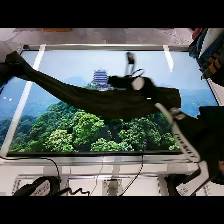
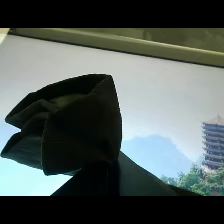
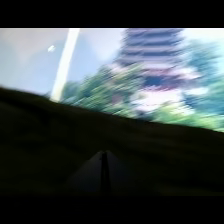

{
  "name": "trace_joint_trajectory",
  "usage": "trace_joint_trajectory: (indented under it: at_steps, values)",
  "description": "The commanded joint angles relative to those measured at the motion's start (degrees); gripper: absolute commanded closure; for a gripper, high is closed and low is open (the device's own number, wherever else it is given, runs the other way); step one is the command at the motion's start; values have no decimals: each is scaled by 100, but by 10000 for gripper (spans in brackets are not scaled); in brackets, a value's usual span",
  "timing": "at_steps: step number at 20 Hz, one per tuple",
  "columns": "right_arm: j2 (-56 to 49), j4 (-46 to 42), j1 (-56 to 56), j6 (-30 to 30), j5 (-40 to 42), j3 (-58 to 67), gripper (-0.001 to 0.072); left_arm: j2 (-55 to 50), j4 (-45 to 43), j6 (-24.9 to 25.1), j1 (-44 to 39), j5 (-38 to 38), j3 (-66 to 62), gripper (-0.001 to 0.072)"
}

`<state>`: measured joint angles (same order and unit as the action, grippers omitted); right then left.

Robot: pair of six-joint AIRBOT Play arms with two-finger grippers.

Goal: Fold the clothes and pants, and hang the long-sleeved shirts on hangers.

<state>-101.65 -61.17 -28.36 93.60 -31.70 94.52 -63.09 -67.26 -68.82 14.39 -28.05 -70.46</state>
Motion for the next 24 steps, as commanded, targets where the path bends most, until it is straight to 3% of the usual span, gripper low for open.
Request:
trace_joint_trajectory:
  at_steps: [1,5,9,13,17,24]
  values:
    - [-890,603,-1075,85,-315,970,679,404,0,72,-11,-848,-4,699]
    - [-1786,1270,-1875,87,-728,2020,679,358,133,70,-13,-1541,0,698]
    - [-1926,1659,-2105,83,-1464,2124,678,337,170,70,-13,-1547,0,698]
    - [-1919,1565,-2041,-85,-1827,2124,677,170,1180,72,-15,-1552,2,698]
    - [-1751,997,-1239,-68,-2376,2124,677,-341,2100,74,-437,-1683,2,698]
    - [-925,310,1086,-179,-3834,2124,677,-1502,2149,70,-2664,-1556,2,698]
